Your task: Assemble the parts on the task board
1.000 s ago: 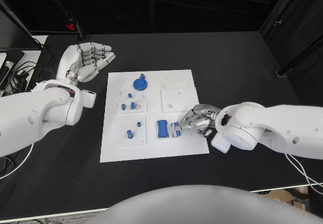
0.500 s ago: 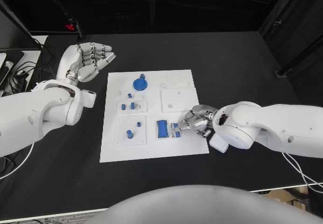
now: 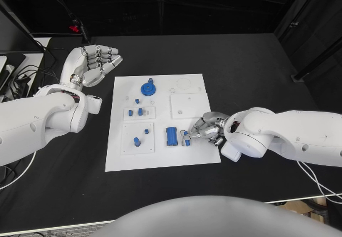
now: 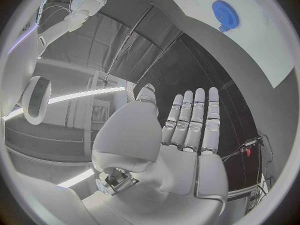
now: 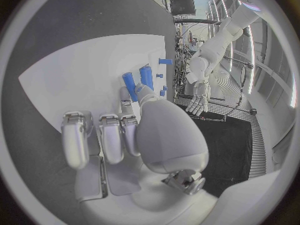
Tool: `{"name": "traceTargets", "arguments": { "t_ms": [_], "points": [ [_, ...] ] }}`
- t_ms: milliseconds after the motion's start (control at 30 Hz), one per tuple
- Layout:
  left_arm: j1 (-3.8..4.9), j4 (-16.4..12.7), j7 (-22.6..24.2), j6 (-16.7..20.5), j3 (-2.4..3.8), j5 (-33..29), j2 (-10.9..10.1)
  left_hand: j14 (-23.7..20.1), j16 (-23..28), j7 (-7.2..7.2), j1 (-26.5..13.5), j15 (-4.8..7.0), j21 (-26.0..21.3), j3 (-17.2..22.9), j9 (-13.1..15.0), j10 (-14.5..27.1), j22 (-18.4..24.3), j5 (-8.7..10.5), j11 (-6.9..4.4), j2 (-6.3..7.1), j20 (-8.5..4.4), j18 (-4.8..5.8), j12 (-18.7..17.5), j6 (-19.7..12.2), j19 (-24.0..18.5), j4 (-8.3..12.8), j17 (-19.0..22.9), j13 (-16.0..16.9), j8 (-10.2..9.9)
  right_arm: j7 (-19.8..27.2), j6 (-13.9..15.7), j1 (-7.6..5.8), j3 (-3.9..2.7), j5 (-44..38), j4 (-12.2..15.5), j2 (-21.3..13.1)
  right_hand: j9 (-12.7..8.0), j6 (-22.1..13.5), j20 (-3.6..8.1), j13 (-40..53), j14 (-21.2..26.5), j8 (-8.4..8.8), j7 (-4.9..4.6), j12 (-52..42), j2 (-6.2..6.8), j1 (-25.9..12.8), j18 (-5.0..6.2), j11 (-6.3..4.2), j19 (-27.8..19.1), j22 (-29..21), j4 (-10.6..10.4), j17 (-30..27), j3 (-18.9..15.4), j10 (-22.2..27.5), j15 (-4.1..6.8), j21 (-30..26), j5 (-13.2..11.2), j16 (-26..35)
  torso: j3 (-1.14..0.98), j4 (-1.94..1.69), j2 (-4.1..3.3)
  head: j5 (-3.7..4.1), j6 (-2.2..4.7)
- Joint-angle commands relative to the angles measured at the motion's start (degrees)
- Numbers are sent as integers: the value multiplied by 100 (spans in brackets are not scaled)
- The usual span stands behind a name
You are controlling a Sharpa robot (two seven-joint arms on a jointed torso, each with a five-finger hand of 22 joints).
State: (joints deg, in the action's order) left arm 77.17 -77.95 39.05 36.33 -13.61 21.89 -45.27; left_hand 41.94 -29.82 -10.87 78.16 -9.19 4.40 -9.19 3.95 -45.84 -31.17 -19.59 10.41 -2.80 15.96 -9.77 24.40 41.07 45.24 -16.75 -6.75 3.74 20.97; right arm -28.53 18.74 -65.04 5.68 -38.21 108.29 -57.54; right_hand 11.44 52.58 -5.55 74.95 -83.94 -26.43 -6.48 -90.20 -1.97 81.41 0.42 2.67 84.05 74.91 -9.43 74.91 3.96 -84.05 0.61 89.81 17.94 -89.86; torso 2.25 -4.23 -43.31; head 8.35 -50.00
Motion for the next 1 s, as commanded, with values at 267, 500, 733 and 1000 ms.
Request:
{"name": "traceTargets", "arguments": {
  "t_ms": [267,500,733,1000],
  "points": [
    [9,-7,53,-36,5,-12,5,-49,-28,-186,-2,5,-15,-34,-7,38,6,-23,-19,-73,-15,-60,28,-45,35,1,6,-7,24,-53,-5,-4,-1,-58,-4,37,-14,102,-38,1505,-606,23,8,20,5,-119,-42,8,595,1509,-115,1509,-65,-595,-20,19,-116,-14,-1,1,3,-13,0],
    [9,-6,51,-36,5,-12,6,-49,-36,-187,0,5,-15,-44,-8,42,13,-24,-18,-81,-15,-60,36,-54,35,3,14,-7,29,-43,37,-4,-1,-71,-13,53,-21,150,-31,1505,-606,39,23,20,5,-190,-42,-6,595,1509,-200,1509,-151,-595,-10,19,-249,-14,1,1,2,-15,0],
    [9,-6,50,-37,5,-12,9,-49,-36,-187,0,5,-15,-44,-8,42,13,-24,-18,-81,-15,-60,36,-54,35,3,14,-7,29,-56,46,-4,-1,-116,-29,79,-22,209,-17,1505,-606,50,36,20,24,-245,-42,-21,595,1509,-298,1509,-284,-595,5,19,-533,-14,0,-3,-1,-23,0],
    [9,-4,47,-38,5,-12,10,-49,-36,-187,0,5,-15,-44,-8,42,13,-24,-18,-81,-15,-60,36,-54,35,3,14,-7,29,-77,41,-4,-1,-156,-39,111,8,257,-5,1505,-606,21,48,20,76,-314,-42,-30,595,1509,-385,1509,-435,-595,19,19,-637,-14,2,2,-1,-33,0]
  ]
}}
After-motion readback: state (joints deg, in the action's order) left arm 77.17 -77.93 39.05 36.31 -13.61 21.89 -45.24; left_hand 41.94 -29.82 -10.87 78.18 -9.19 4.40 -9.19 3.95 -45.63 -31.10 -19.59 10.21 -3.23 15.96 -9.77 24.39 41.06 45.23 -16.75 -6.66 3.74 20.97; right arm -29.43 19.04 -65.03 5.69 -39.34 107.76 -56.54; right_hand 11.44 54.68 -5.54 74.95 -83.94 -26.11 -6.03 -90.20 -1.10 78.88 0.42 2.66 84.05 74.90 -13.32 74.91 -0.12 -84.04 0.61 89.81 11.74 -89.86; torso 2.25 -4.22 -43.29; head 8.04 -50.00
